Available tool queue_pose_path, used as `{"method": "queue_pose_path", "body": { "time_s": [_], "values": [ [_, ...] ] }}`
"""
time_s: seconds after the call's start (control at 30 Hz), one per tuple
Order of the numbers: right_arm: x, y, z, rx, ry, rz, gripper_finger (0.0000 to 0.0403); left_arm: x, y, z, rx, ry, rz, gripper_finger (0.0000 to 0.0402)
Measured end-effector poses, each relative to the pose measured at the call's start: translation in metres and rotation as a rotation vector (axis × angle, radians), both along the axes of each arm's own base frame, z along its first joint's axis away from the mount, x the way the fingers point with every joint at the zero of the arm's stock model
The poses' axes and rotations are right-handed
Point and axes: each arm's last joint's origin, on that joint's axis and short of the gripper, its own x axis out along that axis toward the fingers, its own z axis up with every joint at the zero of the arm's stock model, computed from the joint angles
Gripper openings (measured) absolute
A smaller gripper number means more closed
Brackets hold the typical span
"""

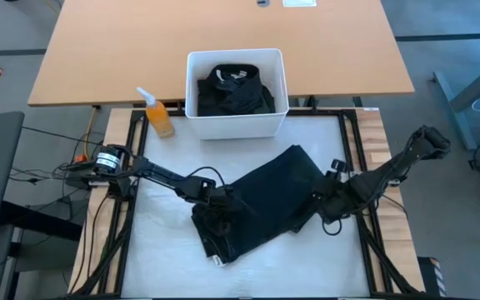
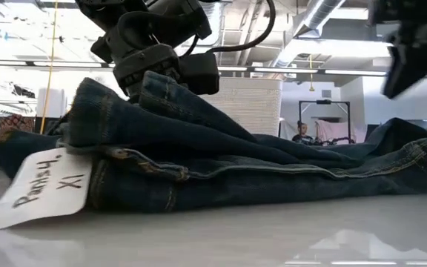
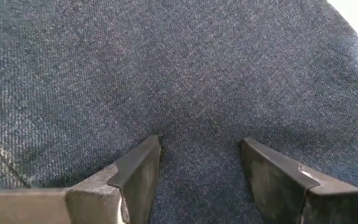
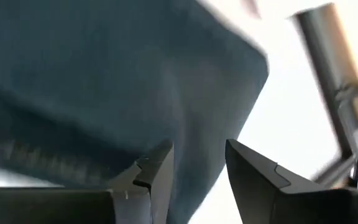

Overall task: Fold laundry
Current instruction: Fold the dark blue jeans from the white laundry organizer

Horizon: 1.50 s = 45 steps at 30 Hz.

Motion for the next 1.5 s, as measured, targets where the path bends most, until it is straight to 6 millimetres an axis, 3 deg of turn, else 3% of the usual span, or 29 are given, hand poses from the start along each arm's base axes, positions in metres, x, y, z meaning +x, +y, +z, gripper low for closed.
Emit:
{"method": "queue_pose_path", "body": {
  "time_s": [0.17,0.37,0.6,0.8,0.97,1.07,1.27,1.4,1.5],
  "values": [
    [0.026,-0.012,-0.004,-0.016,-0.161,-0.004,0.0167,-0.006,-0.004,0.005,-0.068,0.041,-0.043,0.0217],
    [0.044,-0.032,-0.045,0.097,-0.251,0.027,0.0156,-0.015,-0.019,0.009,-0.083,0.084,-0.082,0.0217],
    [0.022,-0.037,-0.096,0.243,-0.140,0.067,0.0136,-0.023,-0.039,0.009,-0.078,0.120,-0.119,0.0217],
    [0.003,-0.036,-0.118,0.256,-0.050,0.058,0.0123,-0.027,-0.048,0.009,-0.061,0.134,-0.139,0.0217],
    [-0.002,-0.040,-0.110,0.244,-0.043,0.047,0.0122,-0.028,-0.048,0.012,-0.070,0.133,-0.128,0.0217],
    [0.001,-0.041,-0.088,0.220,-0.116,0.090,0.0122,-0.034,-0.047,0.017,-0.094,0.164,-0.132,0.0217],
    [0.015,-0.049,-0.051,0.163,-0.513,0.165,0.0122,-0.039,-0.045,0.037,-0.090,0.102,-0.163,0.0217],
    [0.035,-0.058,-0.054,0.220,-0.732,0.288,0.0122,-0.036,-0.045,0.046,-0.067,0.017,-0.154,0.0217],
    [0.046,-0.069,-0.070,0.198,-0.706,0.277,0.0119,-0.034,-0.045,0.048,-0.082,-0.001,-0.135,0.0217]
  ]
}}
